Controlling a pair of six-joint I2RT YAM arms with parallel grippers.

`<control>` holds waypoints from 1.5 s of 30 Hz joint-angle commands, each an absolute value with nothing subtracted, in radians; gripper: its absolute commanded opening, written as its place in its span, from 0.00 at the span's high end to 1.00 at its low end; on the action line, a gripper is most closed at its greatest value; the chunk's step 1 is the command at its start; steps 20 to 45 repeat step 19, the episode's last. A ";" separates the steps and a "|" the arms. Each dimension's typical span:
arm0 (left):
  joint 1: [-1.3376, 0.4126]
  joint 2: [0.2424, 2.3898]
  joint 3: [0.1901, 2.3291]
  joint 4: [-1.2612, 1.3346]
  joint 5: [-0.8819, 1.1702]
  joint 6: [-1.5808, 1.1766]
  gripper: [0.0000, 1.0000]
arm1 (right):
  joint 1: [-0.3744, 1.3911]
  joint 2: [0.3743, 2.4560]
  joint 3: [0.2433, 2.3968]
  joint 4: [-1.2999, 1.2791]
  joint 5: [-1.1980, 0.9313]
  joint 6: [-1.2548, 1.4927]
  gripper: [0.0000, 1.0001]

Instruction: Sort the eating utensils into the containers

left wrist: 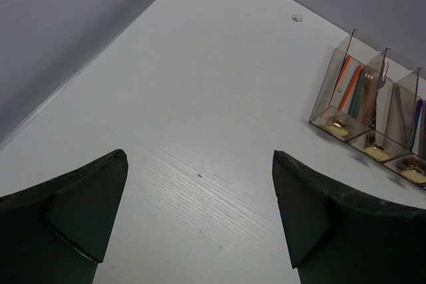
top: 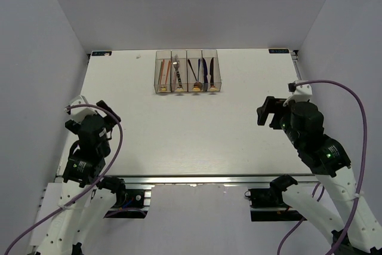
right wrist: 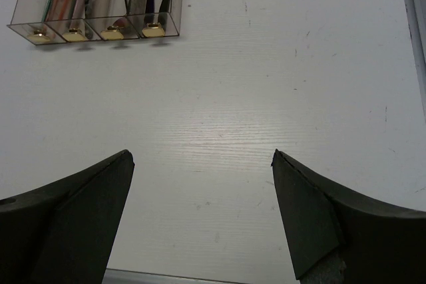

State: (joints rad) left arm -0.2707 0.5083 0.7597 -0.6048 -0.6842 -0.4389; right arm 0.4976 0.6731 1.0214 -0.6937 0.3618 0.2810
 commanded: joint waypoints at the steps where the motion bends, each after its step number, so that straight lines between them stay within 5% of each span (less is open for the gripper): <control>1: -0.272 0.515 0.744 -0.591 -0.681 -0.445 0.02 | 0.494 0.654 0.997 -0.678 0.387 0.293 0.11; 45: -0.272 0.529 0.733 -0.574 -0.652 -0.436 0.02 | 0.494 0.617 0.900 -0.615 0.350 0.311 0.10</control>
